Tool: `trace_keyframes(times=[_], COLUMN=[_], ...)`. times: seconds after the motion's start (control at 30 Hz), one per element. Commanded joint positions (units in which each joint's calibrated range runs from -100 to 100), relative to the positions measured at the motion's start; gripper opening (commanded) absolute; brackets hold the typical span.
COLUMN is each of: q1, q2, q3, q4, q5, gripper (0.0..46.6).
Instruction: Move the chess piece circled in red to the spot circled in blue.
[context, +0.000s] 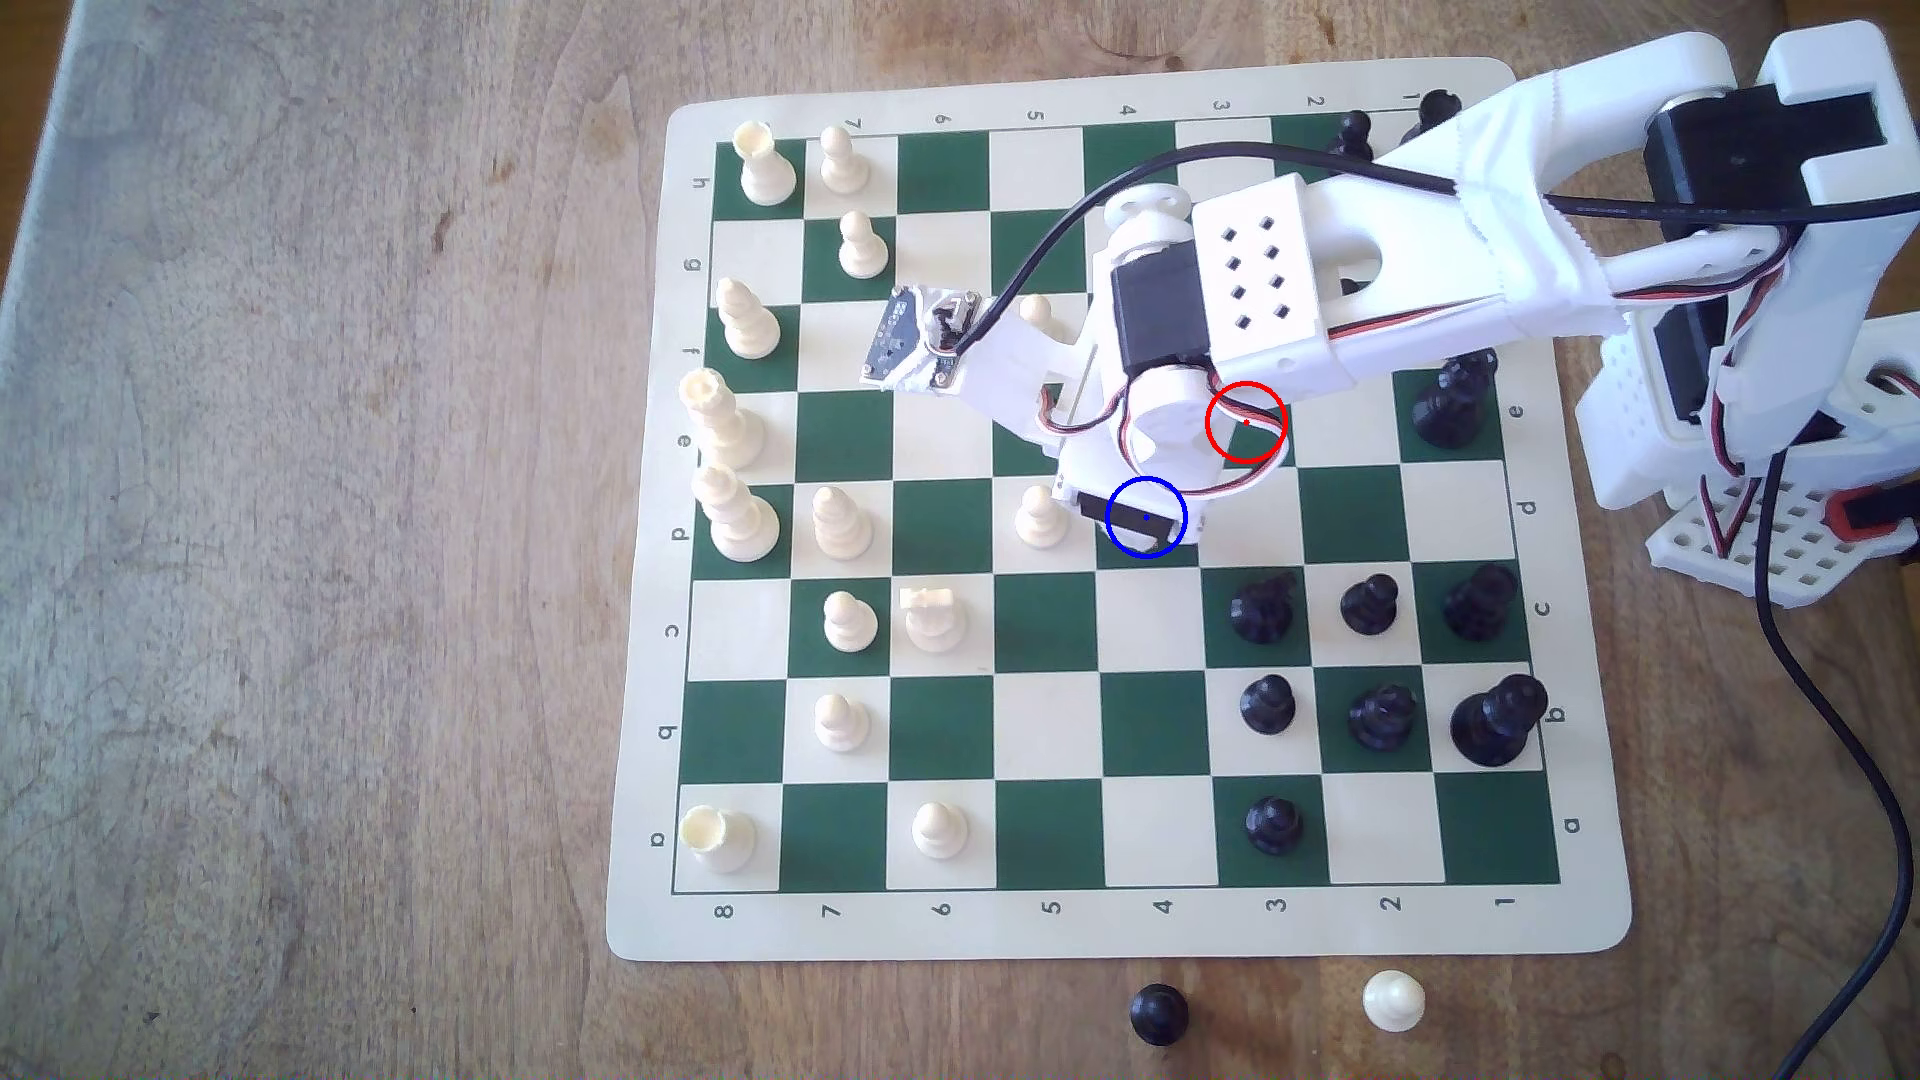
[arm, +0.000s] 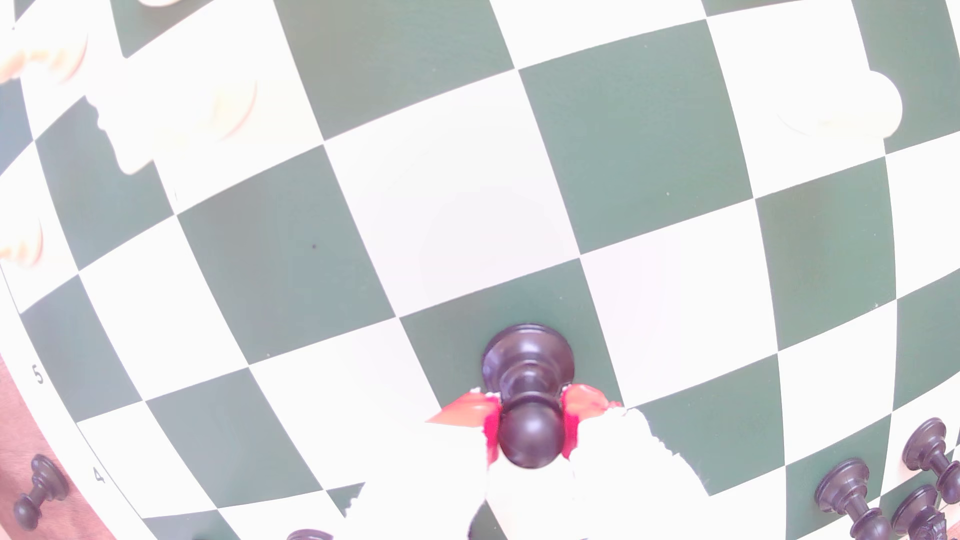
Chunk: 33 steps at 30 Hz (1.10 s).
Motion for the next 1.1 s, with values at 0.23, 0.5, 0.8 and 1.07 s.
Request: trace_keyframes(times=[0.23, 0.5, 0.8, 1.07], q1=[0.15, 1.01, 0.85, 0.07], q2=[-1.02, -4.41, -12.14, -24.02], q3=[0.56, 2.83, 4.55, 16.07], q4=[-2.51, -1.2, 3.14, 7.23], q5=[-1.32, -0.29, 0.34, 0.98], gripper=[22.2, 22.0, 22.6, 20.5])
